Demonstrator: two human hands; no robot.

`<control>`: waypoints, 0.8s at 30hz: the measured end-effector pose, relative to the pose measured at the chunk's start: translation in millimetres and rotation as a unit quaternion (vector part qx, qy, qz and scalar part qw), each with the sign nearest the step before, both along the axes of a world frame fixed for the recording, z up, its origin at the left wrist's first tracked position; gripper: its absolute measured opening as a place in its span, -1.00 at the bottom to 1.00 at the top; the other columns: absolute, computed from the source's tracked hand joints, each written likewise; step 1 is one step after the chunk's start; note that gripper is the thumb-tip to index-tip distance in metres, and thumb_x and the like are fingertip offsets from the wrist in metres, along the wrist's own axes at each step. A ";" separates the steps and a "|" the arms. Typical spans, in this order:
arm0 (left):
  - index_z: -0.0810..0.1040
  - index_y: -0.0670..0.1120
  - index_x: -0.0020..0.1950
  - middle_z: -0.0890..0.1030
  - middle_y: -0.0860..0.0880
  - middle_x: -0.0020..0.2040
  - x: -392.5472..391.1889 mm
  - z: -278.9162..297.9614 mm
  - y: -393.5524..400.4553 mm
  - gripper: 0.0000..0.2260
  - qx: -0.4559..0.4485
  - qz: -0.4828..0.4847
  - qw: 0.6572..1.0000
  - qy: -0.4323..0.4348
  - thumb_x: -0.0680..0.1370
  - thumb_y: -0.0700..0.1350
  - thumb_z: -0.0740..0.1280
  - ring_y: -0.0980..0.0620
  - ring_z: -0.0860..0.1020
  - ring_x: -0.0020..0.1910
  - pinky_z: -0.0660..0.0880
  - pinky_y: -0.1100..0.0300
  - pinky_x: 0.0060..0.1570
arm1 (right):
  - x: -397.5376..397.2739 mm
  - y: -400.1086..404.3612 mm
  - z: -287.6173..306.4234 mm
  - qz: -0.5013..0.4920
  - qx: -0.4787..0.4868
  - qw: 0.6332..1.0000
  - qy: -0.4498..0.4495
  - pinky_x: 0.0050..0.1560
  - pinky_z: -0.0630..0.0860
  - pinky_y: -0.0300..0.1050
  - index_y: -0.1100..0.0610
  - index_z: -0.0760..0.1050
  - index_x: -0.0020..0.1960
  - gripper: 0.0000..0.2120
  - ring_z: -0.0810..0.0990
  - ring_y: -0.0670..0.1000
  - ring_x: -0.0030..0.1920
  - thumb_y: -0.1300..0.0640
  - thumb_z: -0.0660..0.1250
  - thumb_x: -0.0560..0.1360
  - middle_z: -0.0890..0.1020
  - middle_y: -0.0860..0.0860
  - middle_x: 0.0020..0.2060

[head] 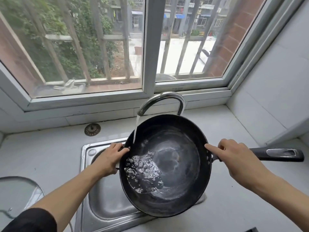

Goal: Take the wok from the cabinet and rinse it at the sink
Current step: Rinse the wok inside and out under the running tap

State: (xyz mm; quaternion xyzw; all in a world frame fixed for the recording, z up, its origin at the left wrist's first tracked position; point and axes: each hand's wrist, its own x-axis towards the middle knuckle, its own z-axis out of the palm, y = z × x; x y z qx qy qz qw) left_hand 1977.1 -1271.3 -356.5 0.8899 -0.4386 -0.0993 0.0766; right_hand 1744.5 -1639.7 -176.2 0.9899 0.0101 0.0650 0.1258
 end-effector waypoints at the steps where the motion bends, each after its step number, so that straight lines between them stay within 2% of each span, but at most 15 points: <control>1: 0.36 -0.02 0.41 0.45 -0.08 0.24 0.0 -1.3 -2.5 -0.08 -0.001 -0.004 1.000 0.003 0.06 -0.13 0.55 -0.11 0.40 0.15 0.50 0.09 0.09 | 0.0 1.5 2.9 0.004 -0.008 1.000 -0.003 -0.50 0.40 -0.05 0.03 0.57 0.17 -0.17 0.40 0.05 -0.40 0.57 0.24 -0.01 0.44 -0.01 -0.31; 4: 0.34 -0.02 0.44 0.40 -0.08 0.28 0.8 -8.0 -9.8 -0.08 -0.009 -0.016 1.000 0.011 0.09 -0.14 0.54 -0.10 0.37 0.18 0.48 0.04 0.16 | 0.2 4.0 10.9 0.009 -0.024 1.000 -0.002 -0.50 0.38 -0.05 0.04 0.57 0.13 -0.23 0.41 0.07 -0.41 0.50 0.08 0.03 0.44 0.00 -0.32; 10: 0.30 0.03 0.46 0.38 -0.06 0.31 3.6 -21.0 -15.7 -0.06 -0.014 -0.016 0.999 0.024 0.10 -0.10 0.55 -0.10 0.36 0.21 0.49 0.02 0.14 | 1.0 9.9 16.4 0.001 -0.036 0.999 0.006 -0.49 0.37 -0.07 0.06 0.59 0.09 -0.27 0.41 0.08 -0.43 0.49 0.11 0.01 0.45 0.02 -0.33; 14: 0.31 0.02 0.46 0.40 -0.08 0.30 5.9 -21.1 -17.7 -0.07 -0.026 -0.019 0.999 0.018 0.10 -0.13 0.54 -0.12 0.38 0.22 0.48 0.01 0.18 | 0.0 13.3 15.4 -0.005 -0.043 0.999 0.013 -0.45 0.27 -0.10 0.04 0.57 0.09 -0.25 0.38 0.07 -0.42 0.48 0.08 0.01 0.44 0.01 -0.32; 19: 0.29 0.03 0.48 0.39 -0.07 0.32 8.5 -17.0 -18.1 -0.07 -0.030 -0.012 0.999 0.007 0.14 -0.16 0.54 -0.10 0.36 0.25 0.44 0.05 0.23 | -1.2 18.6 12.0 -0.027 -0.045 0.998 0.016 -0.42 0.20 -0.10 0.04 0.57 0.11 -0.19 0.26 0.03 -0.39 0.54 0.18 -0.06 0.44 0.01 -0.31; 24: 0.35 -0.01 0.44 0.43 -0.07 0.27 12.4 -12.3 -10.1 -0.07 -0.031 -0.004 0.999 -0.020 0.07 -0.16 0.54 -0.11 0.40 0.18 0.51 0.04 0.13 | -1.2 18.2 3.4 -0.040 -0.023 0.999 0.017 -0.41 0.27 -0.10 0.06 0.54 0.18 -0.14 0.41 0.11 -0.38 0.58 0.30 -0.05 0.45 0.03 -0.28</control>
